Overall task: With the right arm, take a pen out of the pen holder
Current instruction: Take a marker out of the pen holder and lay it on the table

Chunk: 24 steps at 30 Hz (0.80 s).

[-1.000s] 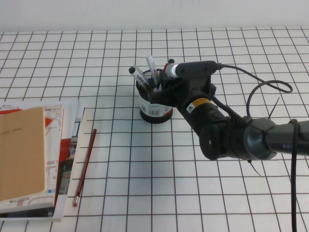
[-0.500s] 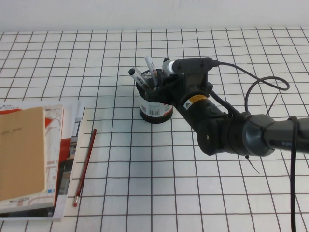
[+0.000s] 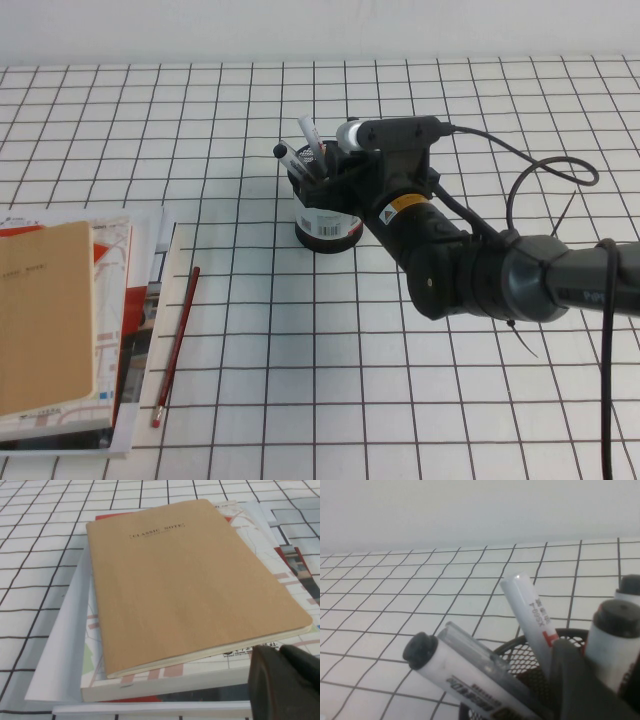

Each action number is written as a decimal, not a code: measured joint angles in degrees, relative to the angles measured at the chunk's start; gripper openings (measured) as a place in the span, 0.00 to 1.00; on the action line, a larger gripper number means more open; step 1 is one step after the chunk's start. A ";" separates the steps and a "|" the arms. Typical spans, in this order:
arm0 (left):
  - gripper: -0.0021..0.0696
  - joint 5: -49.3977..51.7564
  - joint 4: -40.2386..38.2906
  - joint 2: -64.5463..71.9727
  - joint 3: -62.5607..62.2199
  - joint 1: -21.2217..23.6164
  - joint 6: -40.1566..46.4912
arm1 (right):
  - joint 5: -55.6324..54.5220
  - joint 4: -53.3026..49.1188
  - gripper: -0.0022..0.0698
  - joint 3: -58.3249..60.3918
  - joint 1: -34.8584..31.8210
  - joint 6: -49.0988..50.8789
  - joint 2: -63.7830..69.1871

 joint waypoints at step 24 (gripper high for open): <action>0.02 0.00 0.00 0.00 0.00 0.00 0.00 | 3.87 0.23 0.20 -0.04 0.00 -10.62 -9.07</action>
